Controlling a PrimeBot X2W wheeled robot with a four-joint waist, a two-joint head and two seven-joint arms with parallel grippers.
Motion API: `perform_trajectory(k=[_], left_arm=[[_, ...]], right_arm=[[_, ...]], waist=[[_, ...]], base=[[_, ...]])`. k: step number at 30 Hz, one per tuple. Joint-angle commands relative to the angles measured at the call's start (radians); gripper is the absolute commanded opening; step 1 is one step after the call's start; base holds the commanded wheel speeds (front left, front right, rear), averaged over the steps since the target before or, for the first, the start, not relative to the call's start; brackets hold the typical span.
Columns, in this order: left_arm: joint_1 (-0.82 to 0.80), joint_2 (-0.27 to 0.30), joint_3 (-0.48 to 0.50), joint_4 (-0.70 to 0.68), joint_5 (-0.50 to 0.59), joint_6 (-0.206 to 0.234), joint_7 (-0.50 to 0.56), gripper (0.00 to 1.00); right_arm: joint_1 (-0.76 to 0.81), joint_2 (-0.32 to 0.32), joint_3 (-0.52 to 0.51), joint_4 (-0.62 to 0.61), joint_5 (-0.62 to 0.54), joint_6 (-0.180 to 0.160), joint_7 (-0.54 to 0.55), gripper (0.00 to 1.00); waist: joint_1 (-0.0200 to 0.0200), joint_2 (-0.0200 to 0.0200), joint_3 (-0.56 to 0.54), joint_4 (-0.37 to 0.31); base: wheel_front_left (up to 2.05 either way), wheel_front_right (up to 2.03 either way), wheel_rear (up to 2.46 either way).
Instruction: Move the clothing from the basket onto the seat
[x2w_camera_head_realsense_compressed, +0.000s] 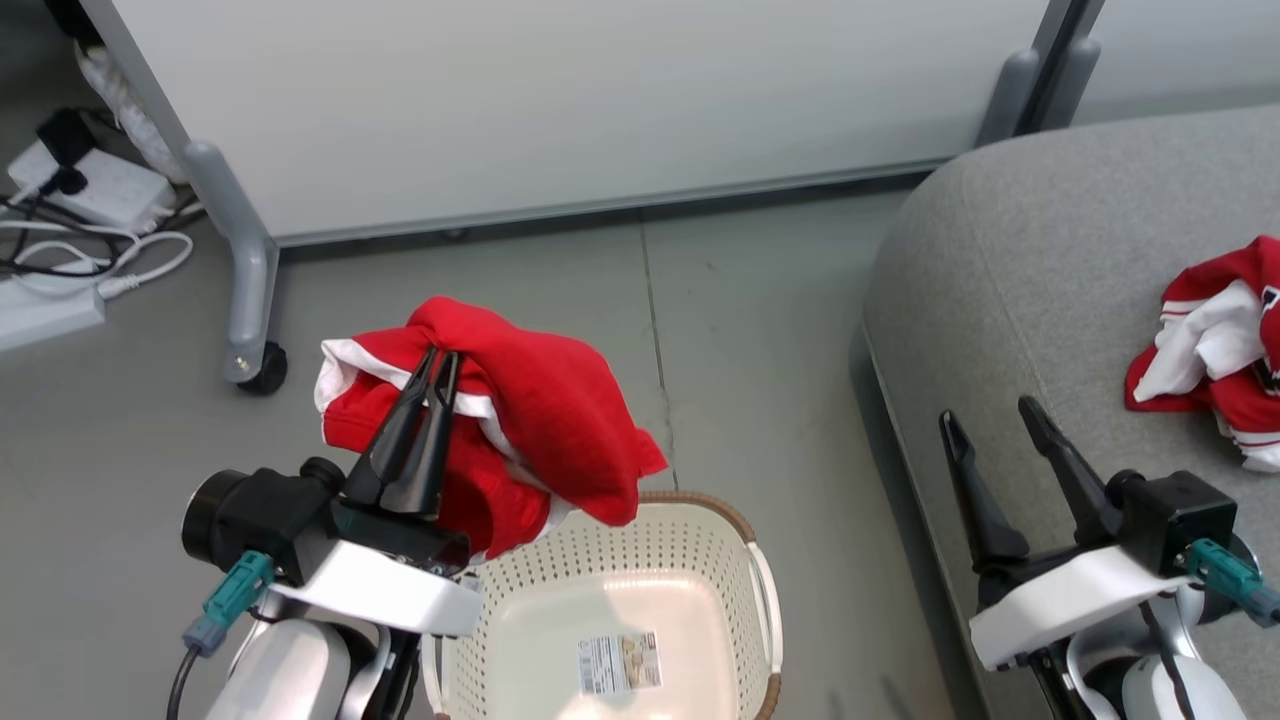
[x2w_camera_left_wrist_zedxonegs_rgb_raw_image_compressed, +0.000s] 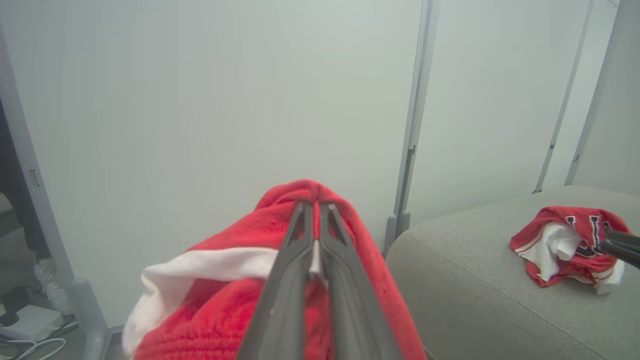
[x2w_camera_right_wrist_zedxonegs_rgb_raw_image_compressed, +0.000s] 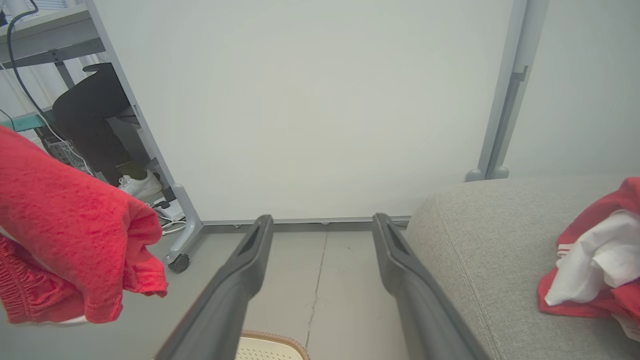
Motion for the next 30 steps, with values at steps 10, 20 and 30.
perform_trajectory(k=[10, 20, 30], left_arm=[[0.096, 0.005, -0.038, -0.136, 0.008, 0.039, 0.051, 0.00], [0.141, 0.011, -0.057, -0.194, 0.002, 0.052, 0.077, 0.00], [0.134, 0.018, -0.058, -0.184, -0.009, 0.056, 0.076, 0.00]], right_arm=[[0.094, -0.006, -0.006, -0.002, 0.016, 0.002, 0.034, 1.00], [0.126, -0.006, -0.008, -0.022, 0.029, 0.002, 0.041, 1.00], [0.126, -0.006, -0.005, -0.026, 0.033, 0.002, 0.040, 1.00]], waist=[[0.0000, 0.0000, -0.124, -0.004], [0.0000, 0.0000, -0.144, -0.011], [0.0000, 0.0000, -0.140, -0.005]], base=[[0.00, 0.00, 0.00], [0.00, 0.00, 0.00], [0.00, 0.00, 0.00]])
